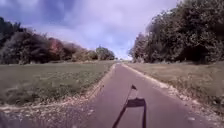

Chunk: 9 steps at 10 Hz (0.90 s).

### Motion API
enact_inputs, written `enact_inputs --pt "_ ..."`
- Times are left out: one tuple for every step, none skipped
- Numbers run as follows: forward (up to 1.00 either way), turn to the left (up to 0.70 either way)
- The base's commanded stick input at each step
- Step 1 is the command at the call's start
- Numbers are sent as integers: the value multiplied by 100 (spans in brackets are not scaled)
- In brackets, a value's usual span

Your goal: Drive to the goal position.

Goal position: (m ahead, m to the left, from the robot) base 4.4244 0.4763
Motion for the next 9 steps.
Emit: enact_inputs --pt "70 -14" --pt "70 -14" --pt "70 -14" --pt "70 -14" --pt "70 -11" --pt "70 -8" --pt "70 0" --pt "70 0" --pt "70 0"
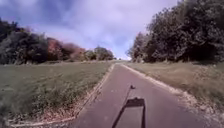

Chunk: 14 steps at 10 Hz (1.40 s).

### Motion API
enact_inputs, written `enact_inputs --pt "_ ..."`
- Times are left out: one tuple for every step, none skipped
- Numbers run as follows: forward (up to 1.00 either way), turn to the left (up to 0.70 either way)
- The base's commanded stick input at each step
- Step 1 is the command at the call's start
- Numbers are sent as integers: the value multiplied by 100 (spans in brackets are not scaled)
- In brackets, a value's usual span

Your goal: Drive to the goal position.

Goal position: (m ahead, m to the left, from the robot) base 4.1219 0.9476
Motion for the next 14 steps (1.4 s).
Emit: enact_inputs --pt "70 0" --pt "70 0" --pt "70 0" --pt "70 0" --pt "70 0" --pt "70 0" --pt "70 0" --pt "70 0" --pt "70 0" --pt "70 0" --pt "70 0" --pt "70 0" --pt "70 0" --pt "70 0"
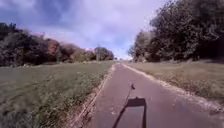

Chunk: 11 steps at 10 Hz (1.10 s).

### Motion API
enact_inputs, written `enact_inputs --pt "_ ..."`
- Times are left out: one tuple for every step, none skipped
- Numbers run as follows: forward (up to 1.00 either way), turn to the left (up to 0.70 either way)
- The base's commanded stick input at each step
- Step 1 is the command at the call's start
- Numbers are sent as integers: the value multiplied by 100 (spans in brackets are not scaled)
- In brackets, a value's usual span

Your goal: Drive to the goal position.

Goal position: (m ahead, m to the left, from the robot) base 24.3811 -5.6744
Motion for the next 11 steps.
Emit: enact_inputs --pt "70 0" --pt "70 -4" --pt "70 -8" --pt "70 0" --pt "70 0" --pt "70 0" --pt "70 0" --pt "70 0" --pt "70 0" --pt "70 0" --pt "70 1"
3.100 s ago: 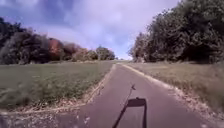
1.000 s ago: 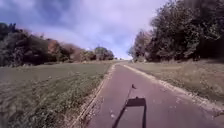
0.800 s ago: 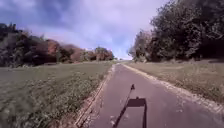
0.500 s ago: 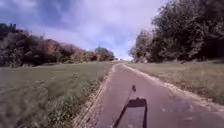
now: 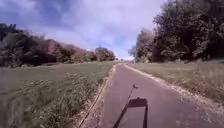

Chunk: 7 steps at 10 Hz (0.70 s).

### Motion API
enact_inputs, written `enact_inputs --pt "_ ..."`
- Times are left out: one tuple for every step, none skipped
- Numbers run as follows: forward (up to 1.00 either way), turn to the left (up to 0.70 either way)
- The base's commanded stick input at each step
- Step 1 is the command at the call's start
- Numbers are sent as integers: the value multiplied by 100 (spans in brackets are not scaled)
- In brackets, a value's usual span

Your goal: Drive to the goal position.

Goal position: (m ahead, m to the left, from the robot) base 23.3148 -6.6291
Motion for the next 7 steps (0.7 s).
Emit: enact_inputs --pt "70 0" --pt "70 -8" --pt "70 -11" --pt "70 -14" --pt "70 -14" --pt "70 -14" --pt "70 -14"
